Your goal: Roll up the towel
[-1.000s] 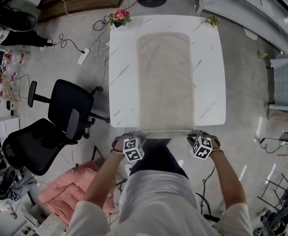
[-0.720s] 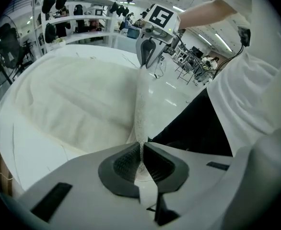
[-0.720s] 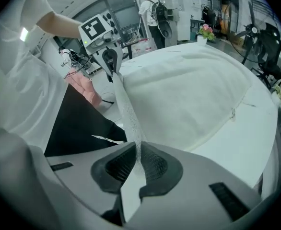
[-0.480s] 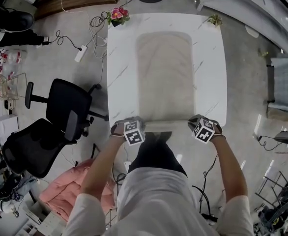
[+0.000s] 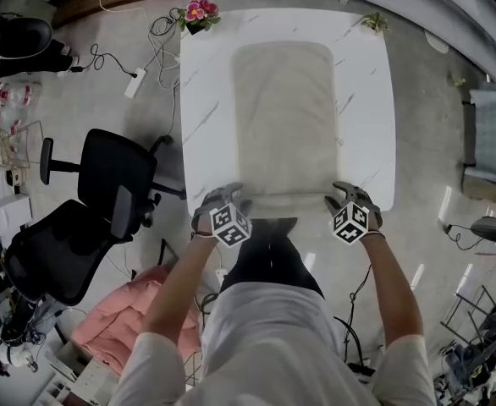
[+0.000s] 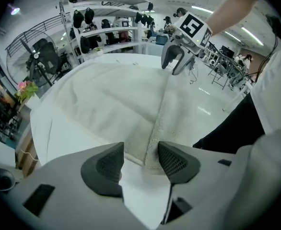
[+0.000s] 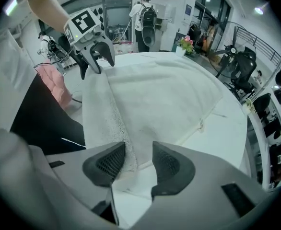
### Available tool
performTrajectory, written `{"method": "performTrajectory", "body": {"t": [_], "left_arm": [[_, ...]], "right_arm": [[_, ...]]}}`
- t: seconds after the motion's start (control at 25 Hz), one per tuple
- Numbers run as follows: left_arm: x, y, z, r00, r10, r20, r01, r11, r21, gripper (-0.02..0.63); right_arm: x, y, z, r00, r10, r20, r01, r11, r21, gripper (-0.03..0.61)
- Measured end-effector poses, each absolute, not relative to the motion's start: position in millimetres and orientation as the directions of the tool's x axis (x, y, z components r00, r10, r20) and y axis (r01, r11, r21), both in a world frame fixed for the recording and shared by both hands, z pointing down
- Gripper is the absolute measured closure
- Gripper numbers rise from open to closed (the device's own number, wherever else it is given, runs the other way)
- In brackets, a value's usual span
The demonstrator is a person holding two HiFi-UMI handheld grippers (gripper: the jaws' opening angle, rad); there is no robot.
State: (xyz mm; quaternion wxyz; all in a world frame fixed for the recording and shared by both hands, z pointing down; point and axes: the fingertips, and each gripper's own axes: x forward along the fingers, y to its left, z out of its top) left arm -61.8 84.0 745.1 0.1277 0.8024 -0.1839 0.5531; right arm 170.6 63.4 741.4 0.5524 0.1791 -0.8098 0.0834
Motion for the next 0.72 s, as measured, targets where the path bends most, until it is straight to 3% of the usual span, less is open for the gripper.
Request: {"method": "performTrajectory", "body": {"t": [0.48,0.72], "left_arm": [[-50,126,711,0.412,-0.158,0.897,-0.399,-0.917,0.022,0.373],[-44,139,734,0.355,-0.249,0.901,-0.312,-0.94,-0.137,0.372]], "right_arm": [[163,96,699,-0.417,-0.189,0.889,-0.378,0.926,0.02,0.383],[161,129,727,-0.378,-0.157,0.912,-0.27,0.961,0.053,0.373]]}}
